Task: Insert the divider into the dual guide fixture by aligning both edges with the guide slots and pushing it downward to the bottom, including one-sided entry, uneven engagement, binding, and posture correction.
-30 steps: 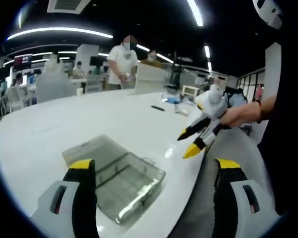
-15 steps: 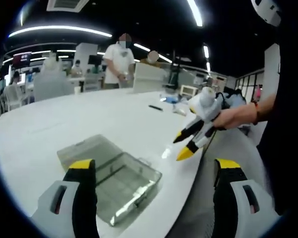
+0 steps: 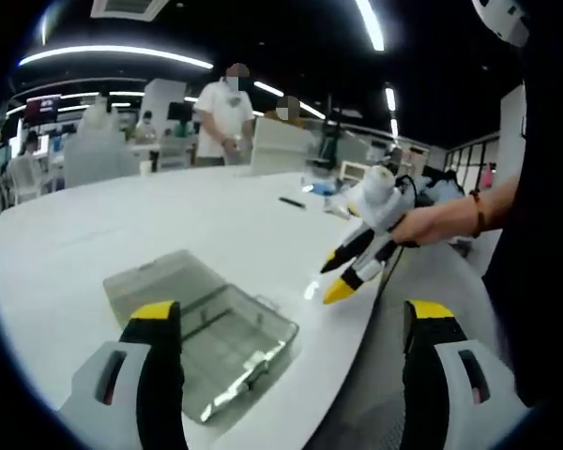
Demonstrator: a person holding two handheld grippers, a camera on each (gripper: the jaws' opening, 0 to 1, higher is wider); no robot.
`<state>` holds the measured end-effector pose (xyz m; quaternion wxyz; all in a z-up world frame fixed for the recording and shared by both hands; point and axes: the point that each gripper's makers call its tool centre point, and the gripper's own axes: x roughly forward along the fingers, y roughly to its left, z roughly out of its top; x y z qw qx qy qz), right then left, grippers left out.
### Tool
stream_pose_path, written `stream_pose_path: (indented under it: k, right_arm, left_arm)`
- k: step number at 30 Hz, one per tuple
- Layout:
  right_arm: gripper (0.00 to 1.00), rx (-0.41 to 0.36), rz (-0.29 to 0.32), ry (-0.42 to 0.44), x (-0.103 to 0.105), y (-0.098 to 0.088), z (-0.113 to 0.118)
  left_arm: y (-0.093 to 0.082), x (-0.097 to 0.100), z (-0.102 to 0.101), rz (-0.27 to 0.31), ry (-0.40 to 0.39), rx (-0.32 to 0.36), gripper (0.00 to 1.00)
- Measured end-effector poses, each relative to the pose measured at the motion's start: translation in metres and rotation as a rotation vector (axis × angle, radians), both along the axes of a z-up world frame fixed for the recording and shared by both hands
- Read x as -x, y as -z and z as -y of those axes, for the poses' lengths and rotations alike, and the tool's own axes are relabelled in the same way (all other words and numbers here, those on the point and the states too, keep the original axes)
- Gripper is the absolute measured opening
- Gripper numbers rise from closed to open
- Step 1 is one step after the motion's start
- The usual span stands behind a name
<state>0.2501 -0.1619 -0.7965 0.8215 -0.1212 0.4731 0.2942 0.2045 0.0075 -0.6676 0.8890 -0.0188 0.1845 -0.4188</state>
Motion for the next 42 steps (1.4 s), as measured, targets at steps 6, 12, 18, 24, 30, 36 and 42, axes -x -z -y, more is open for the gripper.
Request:
stream_pose_path:
  k: [6,12,18,24,30,36,42]
  right_arm:
    - [0.48,0.002,-0.015,0.021,-0.001,0.004,0.001]
    - [0.46,0.008,-0.036,0.042,-0.003,0.01,0.004]
    - [0.45,0.023,-0.042,0.047,-0.006,0.012,0.006]
    - [0.43,0.061,-0.039,0.052,-0.01,0.015,0.006]
    - [0.42,0.081,-0.03,0.063,-0.013,0.015,0.007]
    - [0.41,0.085,-0.036,0.072,-0.015,0.02,0.006]
    - [0.37,0.093,-0.008,0.095,-0.021,0.022,0.008]
  left_arm:
    - [0.001,0.001,0.002,-0.007,0.011,0.007,0.97]
    - [0.005,0.005,0.008,-0.015,0.014,0.009,0.96]
    - [0.004,0.005,0.008,-0.015,0.006,0.017,0.96]
    - [0.006,0.007,0.01,-0.02,0.009,0.016,0.96]
    - [0.006,0.007,0.011,-0.022,0.014,0.014,0.96]
    - [0.007,0.007,0.011,-0.023,0.016,0.014,0.96]
    - [0.007,0.007,0.013,-0.024,0.019,0.017,0.96]
